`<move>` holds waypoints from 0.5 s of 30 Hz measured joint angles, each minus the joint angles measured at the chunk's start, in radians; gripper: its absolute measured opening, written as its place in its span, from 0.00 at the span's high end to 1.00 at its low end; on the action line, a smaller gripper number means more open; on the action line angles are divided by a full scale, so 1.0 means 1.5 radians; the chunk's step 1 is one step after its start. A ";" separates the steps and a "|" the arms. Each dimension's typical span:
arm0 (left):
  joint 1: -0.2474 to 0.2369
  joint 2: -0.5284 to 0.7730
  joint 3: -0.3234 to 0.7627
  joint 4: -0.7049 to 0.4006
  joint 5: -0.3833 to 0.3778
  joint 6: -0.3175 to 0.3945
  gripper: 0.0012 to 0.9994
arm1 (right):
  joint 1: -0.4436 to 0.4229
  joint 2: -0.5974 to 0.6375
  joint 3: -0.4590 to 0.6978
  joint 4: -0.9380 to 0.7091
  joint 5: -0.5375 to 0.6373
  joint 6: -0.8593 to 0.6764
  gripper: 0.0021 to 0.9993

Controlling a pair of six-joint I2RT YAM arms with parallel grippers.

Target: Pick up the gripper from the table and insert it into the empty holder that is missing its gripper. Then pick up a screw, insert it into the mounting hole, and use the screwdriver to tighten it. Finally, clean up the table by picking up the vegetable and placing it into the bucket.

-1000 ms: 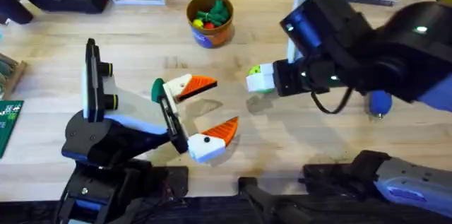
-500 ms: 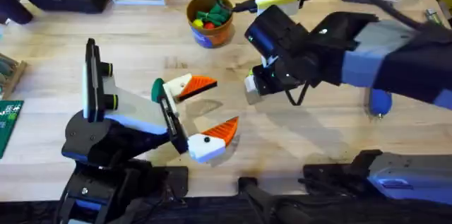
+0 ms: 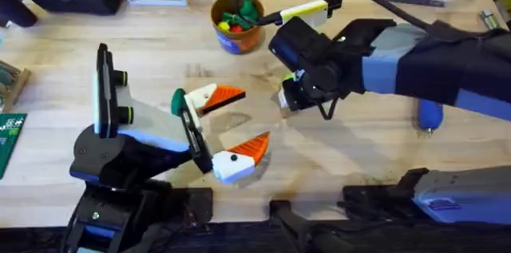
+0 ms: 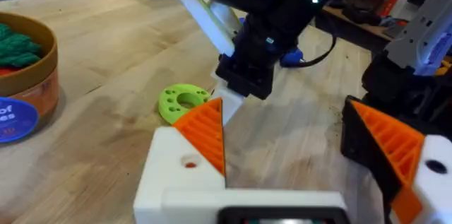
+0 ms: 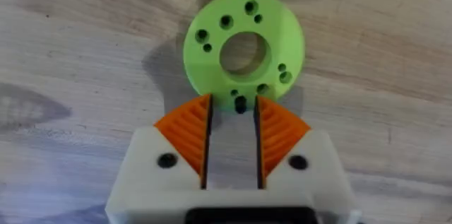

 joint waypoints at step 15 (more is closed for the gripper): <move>0.000 0.000 0.000 0.000 0.000 0.000 0.01 | 0.001 0.001 0.001 0.001 0.034 -0.001 0.98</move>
